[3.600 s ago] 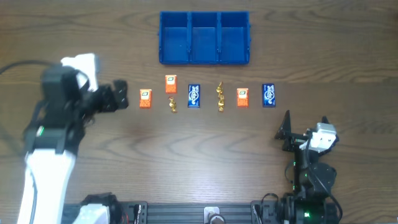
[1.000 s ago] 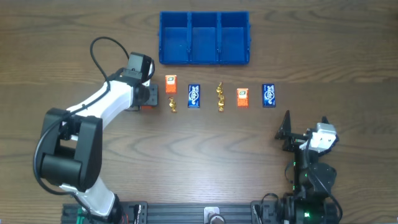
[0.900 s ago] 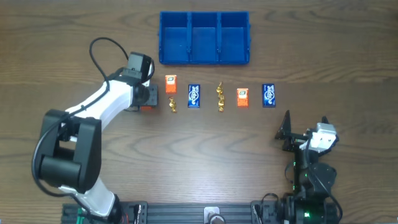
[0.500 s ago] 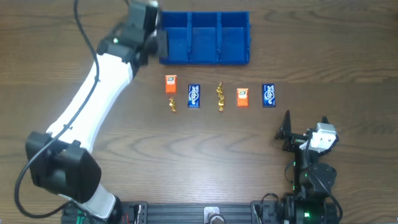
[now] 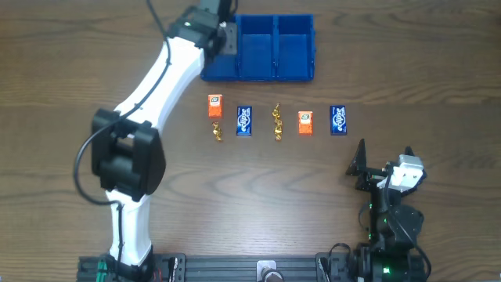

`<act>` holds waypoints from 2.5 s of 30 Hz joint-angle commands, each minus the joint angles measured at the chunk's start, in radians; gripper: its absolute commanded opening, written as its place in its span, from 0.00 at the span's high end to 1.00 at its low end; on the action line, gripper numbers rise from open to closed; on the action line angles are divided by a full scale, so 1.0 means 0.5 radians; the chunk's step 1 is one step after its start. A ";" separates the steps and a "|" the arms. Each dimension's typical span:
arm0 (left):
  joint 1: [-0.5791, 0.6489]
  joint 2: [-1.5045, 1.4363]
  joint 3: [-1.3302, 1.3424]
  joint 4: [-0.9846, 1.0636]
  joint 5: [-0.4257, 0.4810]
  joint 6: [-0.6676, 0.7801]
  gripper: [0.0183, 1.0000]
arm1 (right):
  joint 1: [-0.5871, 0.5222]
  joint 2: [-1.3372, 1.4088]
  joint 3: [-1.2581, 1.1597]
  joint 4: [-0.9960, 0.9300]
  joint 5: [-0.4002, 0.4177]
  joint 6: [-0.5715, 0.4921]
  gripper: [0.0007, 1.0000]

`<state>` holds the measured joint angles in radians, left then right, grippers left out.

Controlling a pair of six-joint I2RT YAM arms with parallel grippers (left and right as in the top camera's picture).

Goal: Sort Candies Into Trays

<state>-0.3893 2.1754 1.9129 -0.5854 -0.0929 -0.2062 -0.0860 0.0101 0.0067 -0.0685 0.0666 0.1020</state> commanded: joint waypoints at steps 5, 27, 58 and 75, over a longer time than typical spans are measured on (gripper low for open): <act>0.010 0.048 0.066 0.021 -0.038 -0.002 0.69 | -0.007 -0.015 0.002 -0.017 -0.003 0.002 0.00; 0.056 0.056 0.066 0.034 -0.045 -0.091 0.00 | -0.007 -0.015 0.002 -0.017 -0.004 0.002 0.00; -0.165 -0.372 -0.639 -0.449 0.123 -0.497 0.00 | -0.007 -0.015 0.002 -0.017 -0.003 0.002 0.00; -0.115 -0.368 -1.015 -0.126 0.099 -0.525 0.00 | -0.007 -0.015 0.002 -0.017 -0.003 0.002 0.00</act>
<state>-0.4709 1.9881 1.4227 -0.6537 -0.0319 -0.4648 -0.0856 0.0101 0.0067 -0.0685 0.0662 0.1020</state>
